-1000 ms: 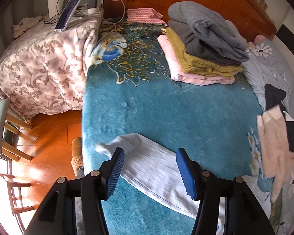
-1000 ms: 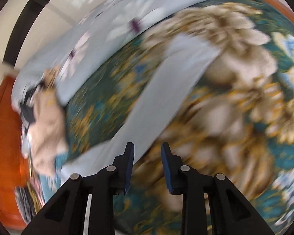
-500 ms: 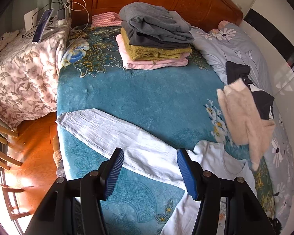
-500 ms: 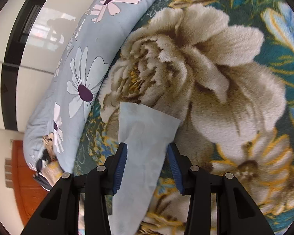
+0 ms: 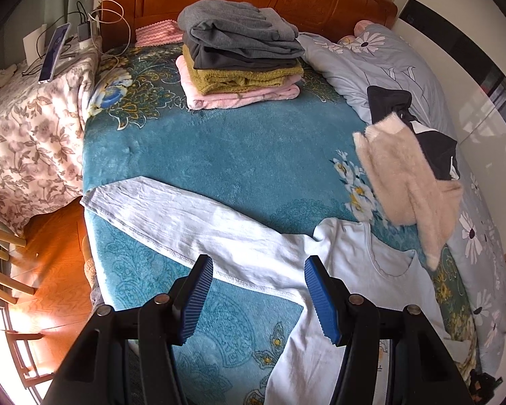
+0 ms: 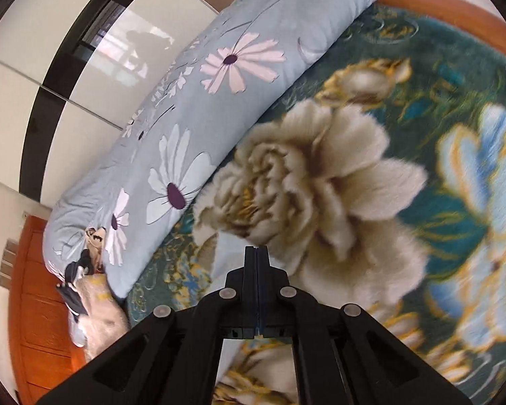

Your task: Fold clothes

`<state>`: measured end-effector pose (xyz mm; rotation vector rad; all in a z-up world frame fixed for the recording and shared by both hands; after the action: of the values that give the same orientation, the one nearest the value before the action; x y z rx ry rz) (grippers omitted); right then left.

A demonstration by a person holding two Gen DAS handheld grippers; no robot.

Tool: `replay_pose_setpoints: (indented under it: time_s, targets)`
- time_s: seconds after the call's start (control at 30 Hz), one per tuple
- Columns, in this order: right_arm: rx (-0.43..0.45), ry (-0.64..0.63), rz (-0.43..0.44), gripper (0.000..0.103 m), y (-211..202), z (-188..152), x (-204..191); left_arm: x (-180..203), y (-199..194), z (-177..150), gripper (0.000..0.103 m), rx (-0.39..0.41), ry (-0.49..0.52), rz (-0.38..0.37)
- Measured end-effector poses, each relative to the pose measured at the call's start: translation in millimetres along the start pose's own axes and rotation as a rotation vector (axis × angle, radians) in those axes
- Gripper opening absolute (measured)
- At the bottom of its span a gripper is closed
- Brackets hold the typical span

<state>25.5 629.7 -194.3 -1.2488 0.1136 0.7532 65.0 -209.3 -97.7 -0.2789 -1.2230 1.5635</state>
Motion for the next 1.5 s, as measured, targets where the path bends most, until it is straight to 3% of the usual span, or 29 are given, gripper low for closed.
replay_pose_setpoints:
  time_s: [0.07,0.2,0.3,0.67,0.73,0.8,0.83,0.97,1.1,1.23,1.3,1.4,1.5]
  targets:
    - [-0.056,-0.003,0.014,0.001,8.5,-4.6,6.4,0.0,4.4,-6.3,0.061,-0.017,-0.006,-0.009]
    - [-0.128,0.112,0.058,0.005,33.9,-20.2,11.0,4.4,4.3,-12.8,0.061,-0.028,-0.020,-0.043]
    - [-0.166,0.153,0.044,0.040,53.4,-31.5,4.4,2.3,-2.0,-9.7,0.061,-0.013,-0.041,-0.046]
    - [-0.149,0.155,-0.066,0.040,78.2,-22.8,-13.2,-19.7,-5.3,-15.3,0.061,-0.016,-0.117,-0.036]
    - [-0.153,0.158,-0.068,0.032,79.2,-22.4,-14.7,-21.2,-5.1,-14.5,0.061,-0.016,-0.122,-0.037]
    - [-0.153,0.148,-0.061,0.014,77.8,-22.8,-17.6,-22.3,-5.2,-13.0,0.061,-0.014,-0.127,-0.040]
    - [-0.152,0.141,-0.057,0.011,76.6,-23.1,-19.3,-22.6,-5.1,-12.3,0.061,-0.013,-0.128,-0.043]
    - [-0.148,0.106,-0.038,0.008,69.5,-23.5,-26.0,-29.1,-3.7,-11.0,0.061,-0.011,-0.146,-0.051]
    - [-0.063,0.008,-0.015,0.007,30.3,-15.5,-27.2,-44.4,2.2,-11.9,0.061,-0.013,-0.189,-0.054]
    - [-0.029,-0.090,-0.090,0.006,8.4,-21.4,-1.3,-60.9,15.2,-18.4,0.061,-0.048,-0.229,-0.047]
    - [-0.057,-0.053,-0.143,0.006,14.3,-26.9,19.1,-67.0,19.7,-21.0,0.061,-0.060,-0.238,-0.045]
    - [-0.107,0.070,-0.141,0.006,21.3,-34.3,45.4,-79.1,24.2,-19.7,0.061,-0.062,-0.264,-0.041]
    - [-0.084,0.106,-0.190,0.008,11.5,-35.0,51.1,-95.1,26.8,-14.1,0.061,-0.046,-0.301,-0.050]
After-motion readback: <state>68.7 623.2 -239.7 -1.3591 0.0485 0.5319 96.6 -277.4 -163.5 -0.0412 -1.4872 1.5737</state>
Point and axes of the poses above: each gripper's, at about its wrist camera, not at the fingertips, and y roughly the way its jaws point, x to its right, z to its top, the point moved 7 cm from there along y, roughly the way its jaws point, and after that the axes turned 9 degrees about -z, right-handed, at the moved point
